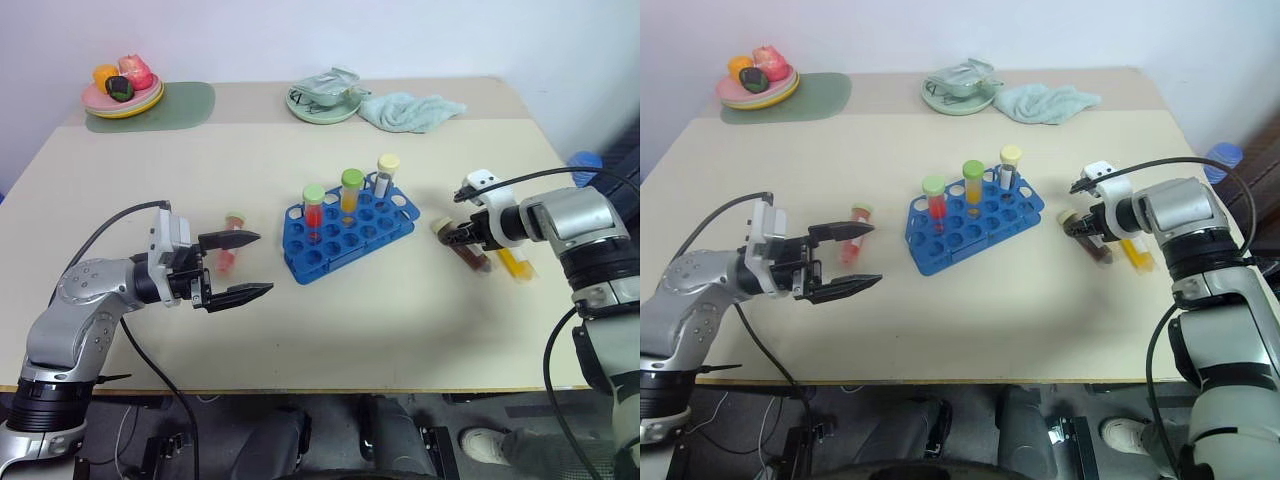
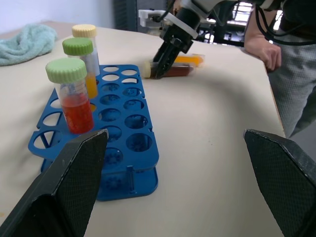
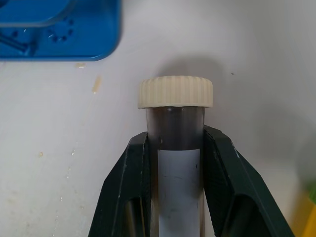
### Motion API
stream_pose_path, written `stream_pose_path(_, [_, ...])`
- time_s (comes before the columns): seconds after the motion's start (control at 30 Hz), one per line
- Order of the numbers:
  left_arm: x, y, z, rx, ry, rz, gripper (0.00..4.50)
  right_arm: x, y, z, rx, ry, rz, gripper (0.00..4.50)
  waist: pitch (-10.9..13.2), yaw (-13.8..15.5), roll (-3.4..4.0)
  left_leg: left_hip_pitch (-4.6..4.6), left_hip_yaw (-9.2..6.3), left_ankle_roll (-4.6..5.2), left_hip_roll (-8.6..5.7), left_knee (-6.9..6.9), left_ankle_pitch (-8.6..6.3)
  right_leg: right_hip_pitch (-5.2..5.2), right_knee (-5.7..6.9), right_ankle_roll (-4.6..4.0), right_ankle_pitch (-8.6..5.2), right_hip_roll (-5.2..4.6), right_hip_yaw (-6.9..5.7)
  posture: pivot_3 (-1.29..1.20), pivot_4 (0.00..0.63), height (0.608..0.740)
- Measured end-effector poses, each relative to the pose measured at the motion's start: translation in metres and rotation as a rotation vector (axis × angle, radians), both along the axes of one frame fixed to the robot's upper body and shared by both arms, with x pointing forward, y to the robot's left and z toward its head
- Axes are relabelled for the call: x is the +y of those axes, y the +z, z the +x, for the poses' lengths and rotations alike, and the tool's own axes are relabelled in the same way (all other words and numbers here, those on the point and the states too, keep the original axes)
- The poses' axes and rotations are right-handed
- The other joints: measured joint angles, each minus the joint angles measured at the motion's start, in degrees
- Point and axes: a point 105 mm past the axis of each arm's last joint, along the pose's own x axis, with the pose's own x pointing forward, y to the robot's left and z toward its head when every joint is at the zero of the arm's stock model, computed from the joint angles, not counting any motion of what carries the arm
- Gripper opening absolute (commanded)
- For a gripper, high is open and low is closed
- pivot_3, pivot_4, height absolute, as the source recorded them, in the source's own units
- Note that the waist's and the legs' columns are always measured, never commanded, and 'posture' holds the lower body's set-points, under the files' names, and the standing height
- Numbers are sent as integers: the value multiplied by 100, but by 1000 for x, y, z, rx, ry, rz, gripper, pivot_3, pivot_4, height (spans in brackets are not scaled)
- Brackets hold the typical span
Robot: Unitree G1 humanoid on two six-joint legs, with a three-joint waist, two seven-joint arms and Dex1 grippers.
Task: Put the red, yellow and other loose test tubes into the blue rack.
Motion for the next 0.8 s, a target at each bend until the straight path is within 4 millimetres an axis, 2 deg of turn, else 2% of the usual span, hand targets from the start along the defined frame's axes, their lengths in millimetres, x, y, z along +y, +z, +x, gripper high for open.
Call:
stream_pose_path(0.13, [1,-2,-1,5,4,1,4500,8,2,-20,-42,135,-13,862,1,46,1,-8,0,3,0,0,-2,-6,-3,0,0,0,0,0,150,740])
stream_pose_path(0.2, [4,-3,-2,11,14,2,4500,28,9,-39,-81,271,71,862,1,73,2,-22,1,3,0,1,-2,-19,-2,1,1,0,0,0,150,740])
stream_pose_path(0.27, [4,-3,-2,11,14,2,4500,60,31,-57,-172,411,208,862,3,48,4,-36,5,1,2,8,-1,-34,2,9,6,2,3,0,150,740])
stream_pose_path(0.37, [4,-3,-2,10,15,0,4500,95,67,-68,-402,522,382,862,0,40,0,-34,9,-5,8,12,3,-31,3,6,17,8,8,0,150,740])
stream_pose_path(0.43, [3,-3,-1,9,18,-5,4500,114,85,-62,-602,501,496,862,-1,40,-2,-28,12,-11,11,14,7,-25,1,3,32,15,13,0,150,740])
stream_pose_path(0.57, [0,-3,1,5,26,-25,4500,132,101,-46,-857,388,689,862,1,59,1,-22,20,-14,12,14,10,-26,3,3,42,25,18,0,150,740])
stream_pose_path(0.67, [-1,-3,3,0,30,-33,4500,132,101,-27,-1007,234,732,862,0,50,1,-21,27,-14,12,13,10,-34,5,2,43,34,23,0,150,740])
stream_pose_path(0.8, [-2,-4,5,-2,35,-40,4500,130,91,-8,-1091,112,751,862,0,-35,2,-20,34,-15,14,12,11,-37,9,2,42,35,26,0,150,740])
